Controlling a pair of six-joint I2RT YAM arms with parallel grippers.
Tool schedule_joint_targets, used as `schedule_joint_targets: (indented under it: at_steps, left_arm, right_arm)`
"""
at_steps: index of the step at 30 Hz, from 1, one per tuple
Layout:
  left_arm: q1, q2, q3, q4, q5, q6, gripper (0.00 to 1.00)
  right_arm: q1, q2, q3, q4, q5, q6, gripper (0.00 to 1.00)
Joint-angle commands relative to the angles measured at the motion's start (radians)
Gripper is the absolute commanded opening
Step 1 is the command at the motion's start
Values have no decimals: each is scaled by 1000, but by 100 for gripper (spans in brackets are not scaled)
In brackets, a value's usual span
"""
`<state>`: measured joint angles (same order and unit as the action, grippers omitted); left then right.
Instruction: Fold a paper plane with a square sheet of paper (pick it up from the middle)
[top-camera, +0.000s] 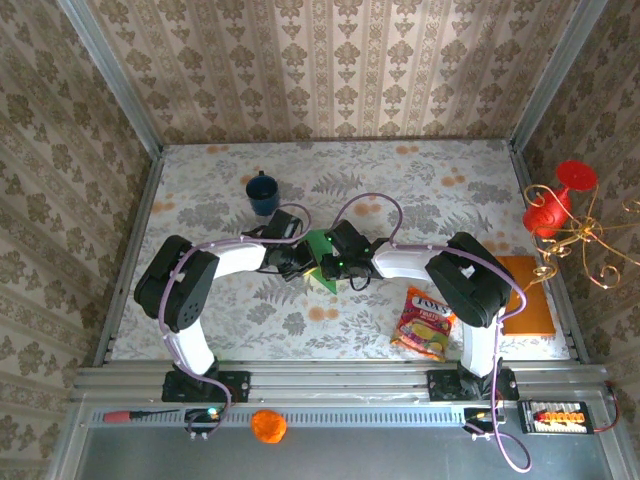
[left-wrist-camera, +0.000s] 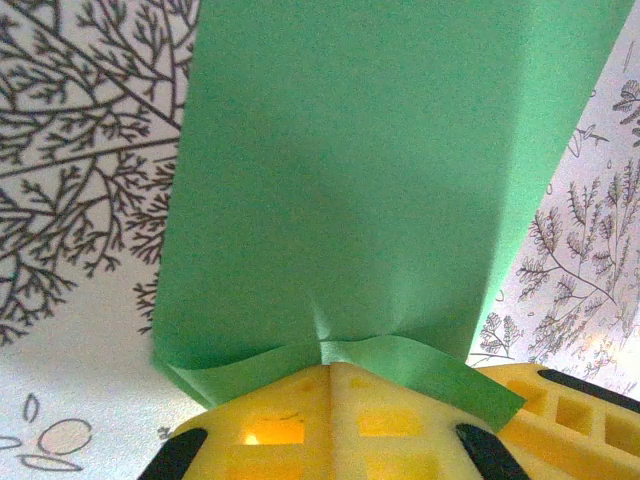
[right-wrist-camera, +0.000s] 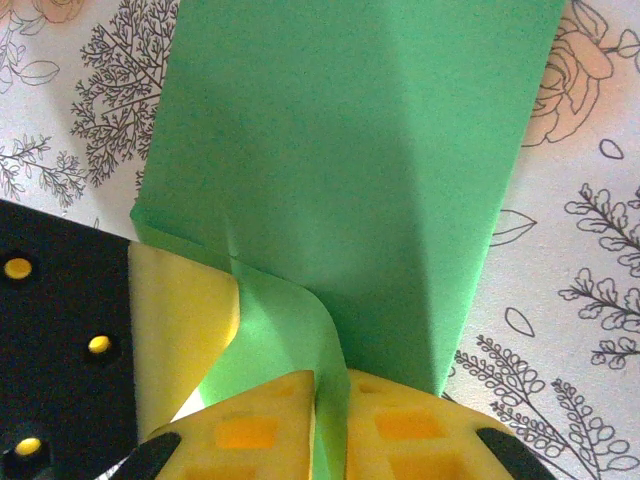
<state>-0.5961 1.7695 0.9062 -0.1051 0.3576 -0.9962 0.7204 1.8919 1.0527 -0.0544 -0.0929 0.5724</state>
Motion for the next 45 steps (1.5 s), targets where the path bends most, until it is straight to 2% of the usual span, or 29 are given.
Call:
schedule_joint_targets:
  at_steps: [1, 4, 9, 12, 15, 18, 25, 29, 33, 38, 45]
  left_arm:
    - [-6, -8, -24, -38, -32, 27, 7]
    - [-5, 0, -30, -41, -41, 31, 6]
    - [5, 7, -47, -27, -57, 29, 6]
    - [10, 9, -49, -6, -61, 23, 6]
    - [10, 15, -43, 2, -59, 22, 6]
    - [10, 15, -49, 6, -61, 20, 5]
    - [10, 18, -58, 21, -52, 22, 5]
    - [9, 19, -61, 21, -46, 25, 5]
    - [9, 22, -60, 18, -40, 30, 5]
    - [9, 24, -55, 14, -39, 31, 5]
    - [9, 28, -51, 4, -37, 33, 5]
  right_arm:
    - [-18, 31, 12, -71, 5, 17, 17]
    - [-39, 13, 69, -134, -52, -5, 25]
    - [-76, -45, 136, -246, -91, -40, 44]
    - [-99, -71, 145, -283, -105, -53, 45]
    - [-107, -100, 122, -271, -134, -83, 43]
    - [-105, -132, 78, -228, -224, -104, 38]
    - [-65, -95, 11, -133, -395, -76, 18]
    - [-44, -67, 7, -108, -406, -60, 9]
    - [-41, -47, 12, -95, -403, -56, 5]
    - [-42, -18, 27, -120, -331, -71, 2]
    - [-45, 10, 32, -105, -340, -78, 1]
